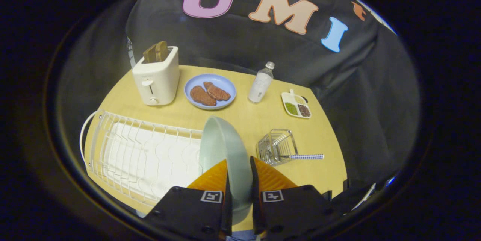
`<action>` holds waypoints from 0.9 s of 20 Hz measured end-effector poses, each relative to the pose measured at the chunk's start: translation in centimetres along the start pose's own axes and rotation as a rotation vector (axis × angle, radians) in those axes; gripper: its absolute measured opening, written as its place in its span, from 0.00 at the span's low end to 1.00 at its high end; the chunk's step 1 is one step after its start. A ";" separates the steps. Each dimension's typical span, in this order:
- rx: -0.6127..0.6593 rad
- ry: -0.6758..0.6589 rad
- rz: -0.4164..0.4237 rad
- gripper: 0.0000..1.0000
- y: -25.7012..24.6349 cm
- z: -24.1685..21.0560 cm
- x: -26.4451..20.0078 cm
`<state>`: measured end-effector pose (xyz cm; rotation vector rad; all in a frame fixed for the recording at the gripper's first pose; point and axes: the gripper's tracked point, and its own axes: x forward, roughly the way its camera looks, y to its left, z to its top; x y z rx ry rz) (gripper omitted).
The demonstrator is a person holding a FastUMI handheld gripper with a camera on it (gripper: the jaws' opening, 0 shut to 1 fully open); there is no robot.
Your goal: Take the plate from the dish rack, then take the spoon from the basket and place it into the plate.
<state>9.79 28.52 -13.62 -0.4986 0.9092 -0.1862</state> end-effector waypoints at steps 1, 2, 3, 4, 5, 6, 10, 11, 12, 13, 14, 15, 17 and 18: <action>-0.023 -0.007 -0.005 0.24 0.4 0.0 -0.1; -0.041 -0.019 -0.016 0.24 0.5 0.2 0.0; -0.054 -0.033 -0.030 0.24 0.4 0.6 -0.2; -0.065 -0.035 -0.039 0.24 0.5 0.7 -0.5; -0.075 -0.036 -0.052 0.24 0.5 0.8 -0.7; -0.089 -0.044 -0.062 0.24 0.7 0.9 -0.7; -0.151 -0.109 -0.098 0.24 1.4 2.6 -1.5; -0.160 -0.123 -0.099 0.24 1.6 3.0 -2.0; -0.164 -0.132 -0.097 0.24 1.8 3.3 -2.3; -0.164 -0.138 -0.095 0.24 1.9 3.6 -2.6; -0.163 -0.139 -0.091 0.24 1.9 3.8 -2.9; -0.156 -0.142 -0.080 0.24 1.8 4.0 -3.3; -0.122 -0.137 -0.043 0.24 1.3 4.3 -3.7; -0.099 -0.133 -0.017 0.24 0.8 4.4 -4.1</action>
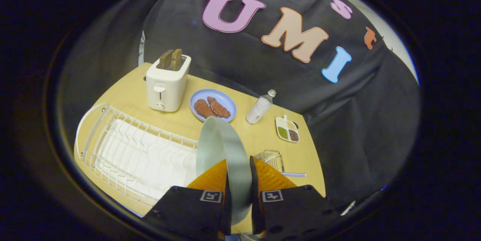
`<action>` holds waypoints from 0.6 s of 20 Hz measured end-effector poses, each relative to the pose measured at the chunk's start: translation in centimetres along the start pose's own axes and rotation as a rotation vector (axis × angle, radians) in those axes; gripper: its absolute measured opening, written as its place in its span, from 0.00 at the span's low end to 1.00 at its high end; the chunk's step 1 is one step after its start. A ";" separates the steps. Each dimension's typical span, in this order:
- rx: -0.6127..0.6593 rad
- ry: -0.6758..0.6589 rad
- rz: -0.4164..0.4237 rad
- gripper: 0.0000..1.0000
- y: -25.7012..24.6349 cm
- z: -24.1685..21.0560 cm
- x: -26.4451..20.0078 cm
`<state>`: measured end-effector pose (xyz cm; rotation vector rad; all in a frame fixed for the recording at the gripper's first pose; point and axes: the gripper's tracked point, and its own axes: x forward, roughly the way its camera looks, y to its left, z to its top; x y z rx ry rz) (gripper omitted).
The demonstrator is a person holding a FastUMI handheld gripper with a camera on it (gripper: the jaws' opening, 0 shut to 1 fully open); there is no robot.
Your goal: Take the plate from the dish rack, then take the spoon from the basket and place it into the plate.
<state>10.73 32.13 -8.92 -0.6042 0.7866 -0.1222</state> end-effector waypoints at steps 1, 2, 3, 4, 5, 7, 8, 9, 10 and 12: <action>0.028 0.000 0.028 0.24 -0.6 0.1 -0.3; 0.056 0.002 0.062 0.24 -1.4 0.2 -0.7; 0.096 0.001 0.098 0.24 -2.2 0.2 -1.2; 0.139 -0.001 0.139 0.24 -3.0 0.3 -1.8; 0.187 -0.002 0.178 0.24 -3.9 0.4 -2.4; 0.284 -0.020 0.264 0.24 -6.0 0.4 -3.6; 0.328 -0.035 0.303 0.24 -7.3 0.1 -4.2; 0.374 -0.051 0.332 0.24 -8.8 -0.2 -4.5; 0.418 -0.063 0.361 0.24 -10.3 -1.0 -4.8; 0.518 -0.063 0.408 0.24 -13.1 -3.3 -4.7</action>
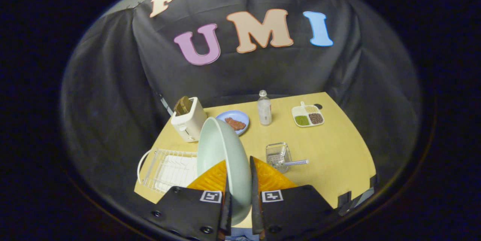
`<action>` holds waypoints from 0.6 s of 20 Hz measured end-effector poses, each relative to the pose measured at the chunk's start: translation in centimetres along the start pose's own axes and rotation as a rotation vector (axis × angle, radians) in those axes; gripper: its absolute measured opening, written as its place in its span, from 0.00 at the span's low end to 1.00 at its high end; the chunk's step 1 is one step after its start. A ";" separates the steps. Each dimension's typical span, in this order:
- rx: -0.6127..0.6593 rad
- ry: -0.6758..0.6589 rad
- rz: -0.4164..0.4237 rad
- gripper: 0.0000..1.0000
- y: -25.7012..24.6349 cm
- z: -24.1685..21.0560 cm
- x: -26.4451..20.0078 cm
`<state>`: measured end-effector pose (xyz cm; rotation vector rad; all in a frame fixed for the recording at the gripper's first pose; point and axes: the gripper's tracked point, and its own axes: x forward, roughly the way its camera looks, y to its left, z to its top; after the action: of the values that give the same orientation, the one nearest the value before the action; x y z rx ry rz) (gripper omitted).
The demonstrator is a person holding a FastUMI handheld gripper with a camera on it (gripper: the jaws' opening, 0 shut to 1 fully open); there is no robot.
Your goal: Take the plate from the dish rack, then take the spoon from the basket and place it into the plate.
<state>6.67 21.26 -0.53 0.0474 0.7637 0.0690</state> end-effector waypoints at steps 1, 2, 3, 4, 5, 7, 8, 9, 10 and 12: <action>0.052 0.002 0.024 0.24 -1.7 -0.6 -0.5; 0.101 0.012 0.048 0.24 -3.5 -1.6 -0.9; 0.148 0.016 0.065 0.24 -5.3 -2.5 -1.2; 0.173 0.021 0.078 0.24 -7.2 -3.7 -1.4; 0.199 0.016 0.077 0.24 -9.1 -4.6 -1.4; 0.240 0.020 0.073 0.24 -12.3 -7.1 -1.2; 0.267 0.030 0.079 0.24 -13.4 -8.4 -1.0; 0.299 0.041 0.090 0.24 -14.2 -9.7 -0.7; 0.330 0.050 0.103 0.24 -14.9 -11.0 -0.3; 0.398 0.057 0.120 0.24 -16.3 -13.0 0.9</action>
<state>-0.96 5.30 -11.67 0.4712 0.8225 0.0321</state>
